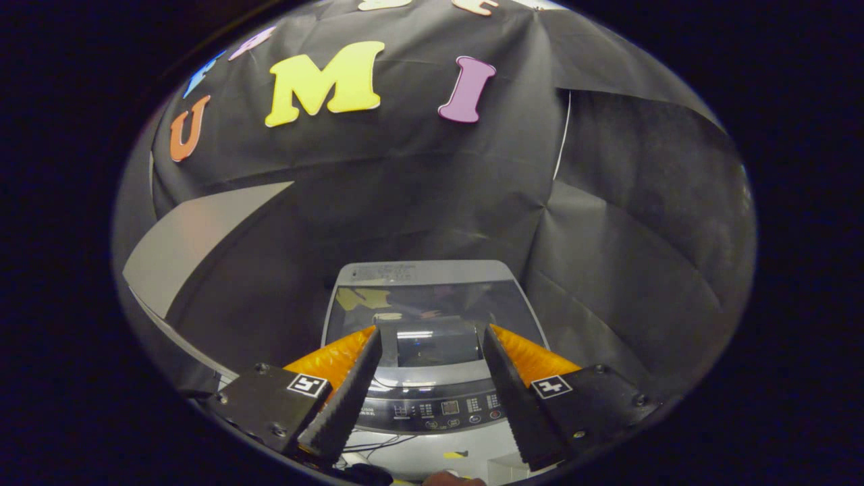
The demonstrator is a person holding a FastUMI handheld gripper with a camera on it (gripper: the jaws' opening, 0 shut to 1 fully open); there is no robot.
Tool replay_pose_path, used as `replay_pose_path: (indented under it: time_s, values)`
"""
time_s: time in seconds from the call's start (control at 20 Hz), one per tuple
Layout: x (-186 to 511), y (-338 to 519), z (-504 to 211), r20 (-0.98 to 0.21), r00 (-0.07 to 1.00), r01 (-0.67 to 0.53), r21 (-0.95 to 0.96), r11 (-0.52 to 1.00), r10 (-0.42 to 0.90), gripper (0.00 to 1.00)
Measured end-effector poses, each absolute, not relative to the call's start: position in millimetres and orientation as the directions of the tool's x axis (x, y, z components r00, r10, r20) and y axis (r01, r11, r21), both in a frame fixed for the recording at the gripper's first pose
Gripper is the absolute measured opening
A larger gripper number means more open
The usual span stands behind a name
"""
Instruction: Put the clothes into the washing machine and then close the washing machine lid.
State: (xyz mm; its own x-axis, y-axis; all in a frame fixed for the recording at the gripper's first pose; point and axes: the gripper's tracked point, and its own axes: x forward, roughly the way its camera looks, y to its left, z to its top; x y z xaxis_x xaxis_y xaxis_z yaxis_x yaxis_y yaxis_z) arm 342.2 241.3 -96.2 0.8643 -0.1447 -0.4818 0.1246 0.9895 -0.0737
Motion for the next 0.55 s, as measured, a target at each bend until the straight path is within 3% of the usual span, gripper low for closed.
replay_pose_path:
  time_s: [0.55]
  values:
    - [281, 179, -57, -0.357, 0.934, -0.008, -0.081, 0.997, -0.021, 0.95]
